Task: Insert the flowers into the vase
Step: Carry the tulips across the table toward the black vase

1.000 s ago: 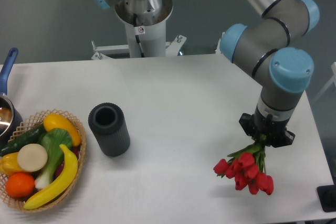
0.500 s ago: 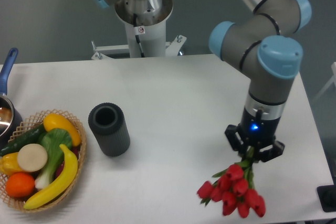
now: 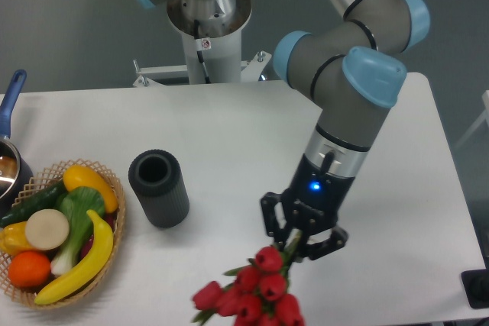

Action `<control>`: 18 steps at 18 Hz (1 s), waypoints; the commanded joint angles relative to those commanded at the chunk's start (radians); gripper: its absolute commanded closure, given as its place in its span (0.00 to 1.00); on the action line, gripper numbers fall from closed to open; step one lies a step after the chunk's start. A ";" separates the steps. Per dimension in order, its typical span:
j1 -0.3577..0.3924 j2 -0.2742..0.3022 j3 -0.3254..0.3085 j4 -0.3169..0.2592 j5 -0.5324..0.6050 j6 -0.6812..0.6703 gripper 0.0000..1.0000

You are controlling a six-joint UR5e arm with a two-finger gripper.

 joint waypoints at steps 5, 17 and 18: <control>0.015 0.034 -0.043 0.036 -0.212 -0.011 0.97; 0.060 0.271 -0.293 0.049 -0.501 0.023 0.96; 0.057 0.288 -0.314 0.049 -0.505 0.024 0.96</control>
